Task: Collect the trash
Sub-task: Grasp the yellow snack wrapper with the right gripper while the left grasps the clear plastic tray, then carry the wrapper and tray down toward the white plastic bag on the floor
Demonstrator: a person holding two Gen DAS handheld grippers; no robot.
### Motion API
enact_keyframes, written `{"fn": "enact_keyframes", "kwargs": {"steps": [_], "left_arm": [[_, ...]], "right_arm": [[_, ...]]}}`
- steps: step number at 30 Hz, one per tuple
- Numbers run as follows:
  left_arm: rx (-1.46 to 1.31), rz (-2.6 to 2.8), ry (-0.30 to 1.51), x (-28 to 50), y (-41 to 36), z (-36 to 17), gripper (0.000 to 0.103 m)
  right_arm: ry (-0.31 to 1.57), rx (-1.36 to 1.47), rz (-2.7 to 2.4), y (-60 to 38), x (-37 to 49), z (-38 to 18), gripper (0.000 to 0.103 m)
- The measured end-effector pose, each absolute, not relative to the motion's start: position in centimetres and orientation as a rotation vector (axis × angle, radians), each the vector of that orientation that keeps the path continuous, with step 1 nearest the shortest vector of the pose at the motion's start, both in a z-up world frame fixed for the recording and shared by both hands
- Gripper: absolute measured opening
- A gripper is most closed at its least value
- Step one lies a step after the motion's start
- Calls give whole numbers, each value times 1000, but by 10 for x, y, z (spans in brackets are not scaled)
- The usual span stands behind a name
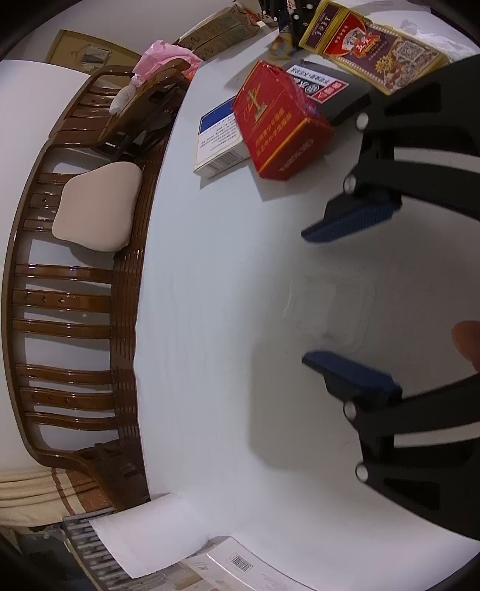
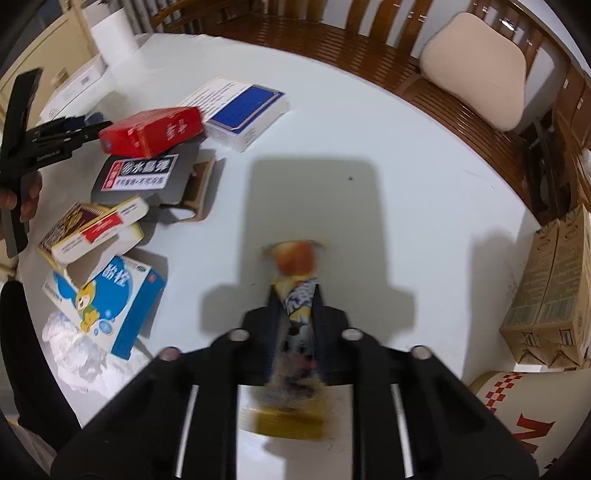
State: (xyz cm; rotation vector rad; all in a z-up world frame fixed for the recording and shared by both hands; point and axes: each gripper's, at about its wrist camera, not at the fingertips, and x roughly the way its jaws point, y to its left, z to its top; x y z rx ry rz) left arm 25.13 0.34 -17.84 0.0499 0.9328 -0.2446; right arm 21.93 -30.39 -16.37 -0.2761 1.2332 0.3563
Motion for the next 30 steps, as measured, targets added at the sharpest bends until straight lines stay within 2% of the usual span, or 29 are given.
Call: {"fn": "enact_keyframes", "kwargs": {"steps": [2, 4, 9, 10, 30], "left_arm": [[52, -246, 928, 251, 6, -178, 53], [54, -240, 928, 251, 9, -178, 40], [50, -244, 923, 248, 10, -177, 40], [53, -245, 919, 248, 8, -177, 34], [38, -253, 863, 229, -4, -141, 33]], "right_arm": [[1231, -270, 356, -304, 218, -163, 14], [1227, -270, 350, -302, 218, -162, 14], [1217, -258, 335, -303, 216, -163, 11], [1215, -258, 334, -304, 216, -163, 11], [1181, -191, 301, -306, 200, -148, 7]]}}
